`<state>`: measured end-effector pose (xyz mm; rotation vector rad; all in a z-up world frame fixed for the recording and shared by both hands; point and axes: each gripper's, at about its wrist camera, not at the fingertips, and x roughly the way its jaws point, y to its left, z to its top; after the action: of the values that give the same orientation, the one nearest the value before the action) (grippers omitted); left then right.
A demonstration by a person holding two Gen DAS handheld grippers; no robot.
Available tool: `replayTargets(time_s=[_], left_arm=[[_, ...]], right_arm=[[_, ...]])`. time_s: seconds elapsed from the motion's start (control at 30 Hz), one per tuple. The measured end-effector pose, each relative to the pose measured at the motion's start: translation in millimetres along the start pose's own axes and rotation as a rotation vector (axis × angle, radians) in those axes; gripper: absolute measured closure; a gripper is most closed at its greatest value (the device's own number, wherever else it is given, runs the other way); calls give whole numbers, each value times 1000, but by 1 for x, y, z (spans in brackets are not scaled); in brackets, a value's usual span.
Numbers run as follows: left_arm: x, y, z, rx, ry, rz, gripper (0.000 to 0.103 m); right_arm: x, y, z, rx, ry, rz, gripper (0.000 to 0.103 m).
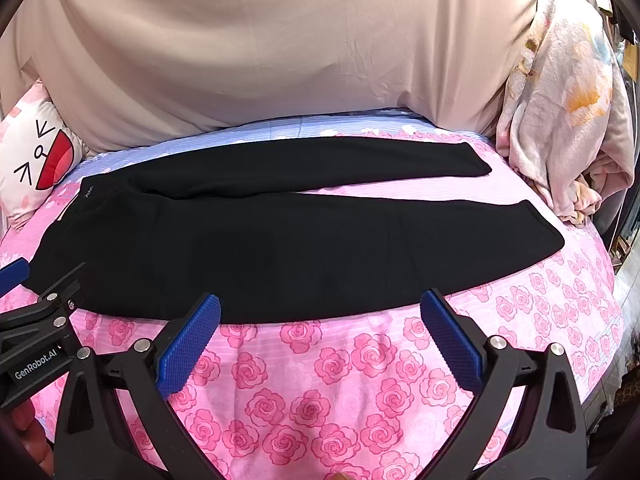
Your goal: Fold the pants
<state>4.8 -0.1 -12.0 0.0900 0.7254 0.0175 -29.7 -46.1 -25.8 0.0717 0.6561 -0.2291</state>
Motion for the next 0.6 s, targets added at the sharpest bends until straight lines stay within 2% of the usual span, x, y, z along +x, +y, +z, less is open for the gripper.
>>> replayTargets(time_s=[0.6], left_arm=[[-1, -5, 4, 7, 0, 3, 7]], right_arm=[[0, 3, 3, 0, 0, 1, 5]])
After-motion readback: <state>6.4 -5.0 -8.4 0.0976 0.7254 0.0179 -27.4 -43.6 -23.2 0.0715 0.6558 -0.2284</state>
